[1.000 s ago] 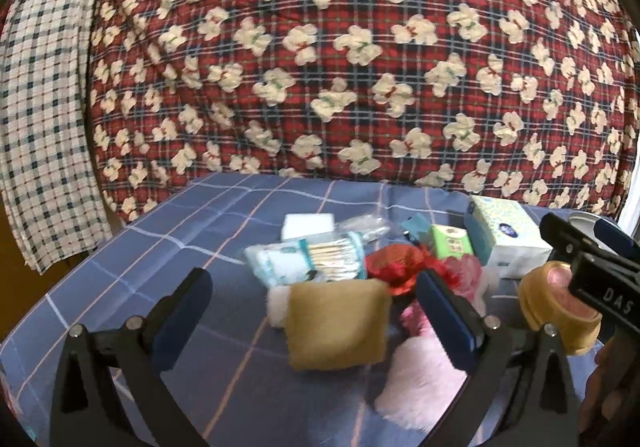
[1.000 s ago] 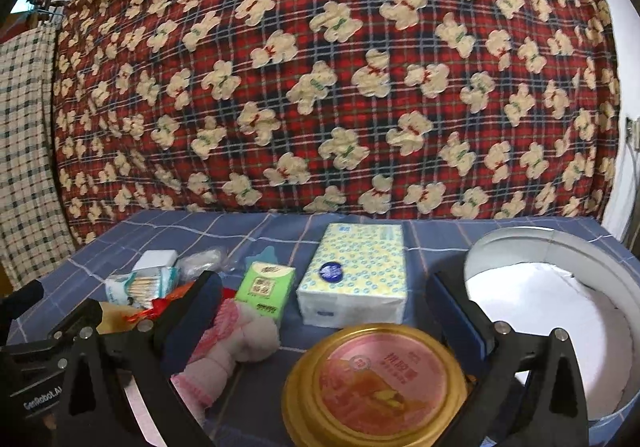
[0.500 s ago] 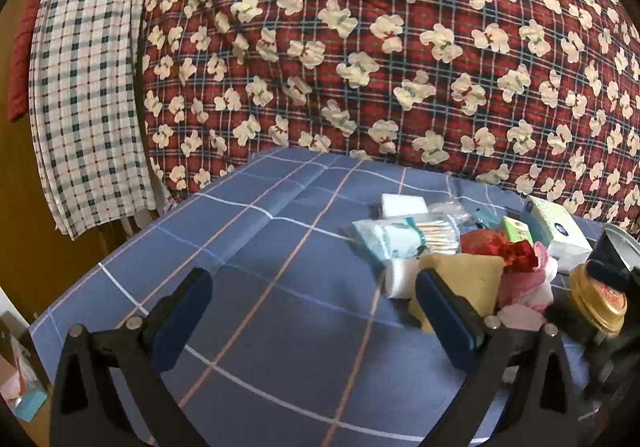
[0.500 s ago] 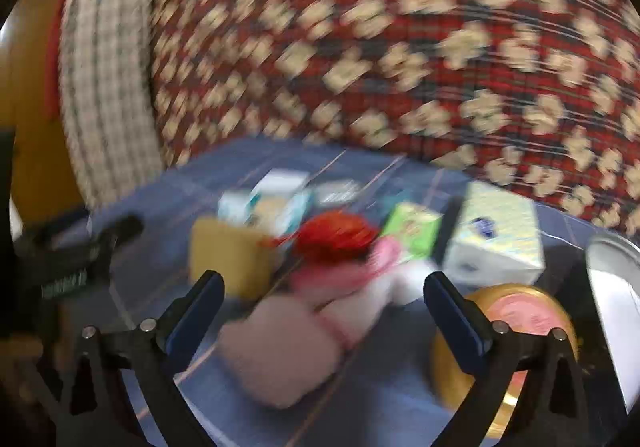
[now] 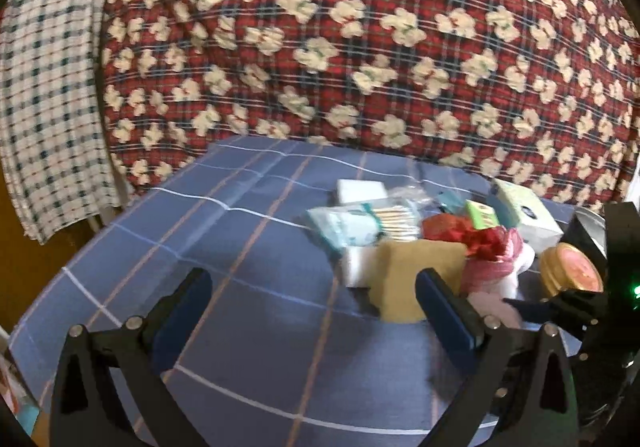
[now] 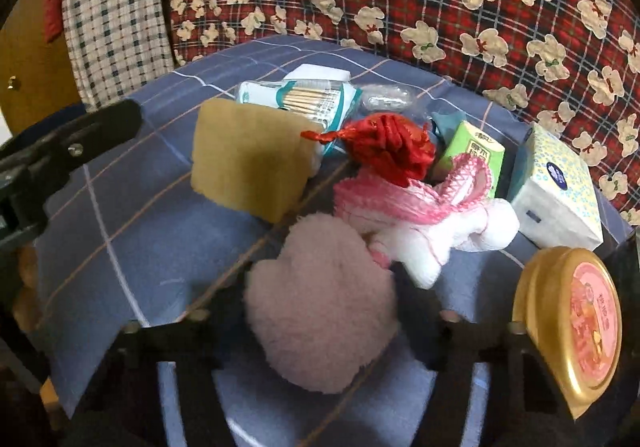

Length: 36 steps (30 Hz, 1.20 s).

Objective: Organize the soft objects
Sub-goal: 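Grasp the pink fuzzy mitten with the right gripper, then grasp the beige sponge with the left gripper while the right gripper carries the mitten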

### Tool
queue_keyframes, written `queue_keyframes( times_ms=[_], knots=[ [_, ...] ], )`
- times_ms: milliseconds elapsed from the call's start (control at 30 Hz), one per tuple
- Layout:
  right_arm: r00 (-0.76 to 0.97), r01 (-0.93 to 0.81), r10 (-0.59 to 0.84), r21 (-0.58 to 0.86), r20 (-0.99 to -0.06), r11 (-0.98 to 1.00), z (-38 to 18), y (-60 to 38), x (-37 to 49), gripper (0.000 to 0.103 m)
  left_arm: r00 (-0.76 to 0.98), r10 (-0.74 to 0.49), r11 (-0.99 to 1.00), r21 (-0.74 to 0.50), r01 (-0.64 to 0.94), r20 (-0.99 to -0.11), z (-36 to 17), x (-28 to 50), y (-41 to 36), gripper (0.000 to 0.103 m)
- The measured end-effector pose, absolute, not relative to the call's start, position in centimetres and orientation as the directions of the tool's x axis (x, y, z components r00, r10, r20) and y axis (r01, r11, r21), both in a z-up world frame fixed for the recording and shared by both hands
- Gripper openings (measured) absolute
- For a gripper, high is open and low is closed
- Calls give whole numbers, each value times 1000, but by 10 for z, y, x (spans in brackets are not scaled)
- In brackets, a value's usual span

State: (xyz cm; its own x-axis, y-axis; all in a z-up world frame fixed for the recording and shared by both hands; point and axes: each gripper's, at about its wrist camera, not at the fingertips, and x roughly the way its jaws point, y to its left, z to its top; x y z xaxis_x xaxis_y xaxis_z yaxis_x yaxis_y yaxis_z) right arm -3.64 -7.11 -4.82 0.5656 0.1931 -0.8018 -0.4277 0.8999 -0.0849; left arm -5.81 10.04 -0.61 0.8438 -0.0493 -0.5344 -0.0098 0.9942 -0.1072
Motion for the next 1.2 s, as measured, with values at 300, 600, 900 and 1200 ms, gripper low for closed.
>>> queue_keyframes(
  times_ms=[300,600,900,1200],
  knots=[
    [623,-420,332,55,-708,906,-6,-110,-55,37,803,-130,991,-89,96,-581,-8,-33,53,99],
    [816,-289,263,31,-516,957,44,-149,-50,37,722,-132,991,-68,118,-680,-28,-2,20,63],
    [909,-98,42,-114,-415,989,38,-165,-35,37,749,-135,991,-98,93,-649,-24,-4,22,60],
    [935,-50,-17,-178,-354,983,40,-172,-48,37,863,-94,994,-89,57,-496,-2,-32,21,60]
  ],
)
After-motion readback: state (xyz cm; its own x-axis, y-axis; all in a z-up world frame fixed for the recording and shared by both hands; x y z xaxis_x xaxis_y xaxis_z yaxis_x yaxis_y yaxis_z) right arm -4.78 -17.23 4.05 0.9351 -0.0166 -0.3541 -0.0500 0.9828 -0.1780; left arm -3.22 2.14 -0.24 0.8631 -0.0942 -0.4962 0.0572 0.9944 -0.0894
